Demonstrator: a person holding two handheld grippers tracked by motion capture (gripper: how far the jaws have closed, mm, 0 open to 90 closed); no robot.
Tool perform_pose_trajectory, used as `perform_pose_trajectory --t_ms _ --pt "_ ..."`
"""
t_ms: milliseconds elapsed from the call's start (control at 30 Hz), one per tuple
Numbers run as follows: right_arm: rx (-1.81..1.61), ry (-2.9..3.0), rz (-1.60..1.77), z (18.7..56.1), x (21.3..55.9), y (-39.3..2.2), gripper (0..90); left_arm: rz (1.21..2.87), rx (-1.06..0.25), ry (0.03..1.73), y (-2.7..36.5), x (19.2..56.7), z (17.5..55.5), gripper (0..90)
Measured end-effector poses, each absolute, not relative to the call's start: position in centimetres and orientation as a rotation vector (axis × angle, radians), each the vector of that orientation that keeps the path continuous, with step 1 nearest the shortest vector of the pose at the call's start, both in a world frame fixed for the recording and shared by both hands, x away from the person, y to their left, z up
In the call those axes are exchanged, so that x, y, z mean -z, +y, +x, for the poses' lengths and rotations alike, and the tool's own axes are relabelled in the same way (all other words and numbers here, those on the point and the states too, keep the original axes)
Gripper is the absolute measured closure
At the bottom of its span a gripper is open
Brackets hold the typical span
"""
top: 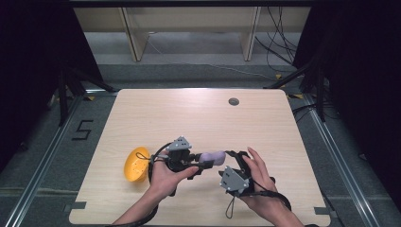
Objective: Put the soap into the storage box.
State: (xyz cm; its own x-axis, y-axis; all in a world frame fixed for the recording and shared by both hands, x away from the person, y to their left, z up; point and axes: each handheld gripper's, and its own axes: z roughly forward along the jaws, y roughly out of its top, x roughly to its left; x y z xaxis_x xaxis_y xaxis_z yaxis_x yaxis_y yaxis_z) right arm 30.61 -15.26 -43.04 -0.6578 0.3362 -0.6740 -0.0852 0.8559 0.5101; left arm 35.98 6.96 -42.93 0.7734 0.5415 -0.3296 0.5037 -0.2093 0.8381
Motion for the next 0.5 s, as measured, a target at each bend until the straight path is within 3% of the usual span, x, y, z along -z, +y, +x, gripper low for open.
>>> perform_pose_trajectory --t_ms 500 --pt "-0.732 2.223 0.332 30.5 43.7 -18.3 37.0 1.863 -0.141 0.866 8.8 43.0 35.5 58.9"
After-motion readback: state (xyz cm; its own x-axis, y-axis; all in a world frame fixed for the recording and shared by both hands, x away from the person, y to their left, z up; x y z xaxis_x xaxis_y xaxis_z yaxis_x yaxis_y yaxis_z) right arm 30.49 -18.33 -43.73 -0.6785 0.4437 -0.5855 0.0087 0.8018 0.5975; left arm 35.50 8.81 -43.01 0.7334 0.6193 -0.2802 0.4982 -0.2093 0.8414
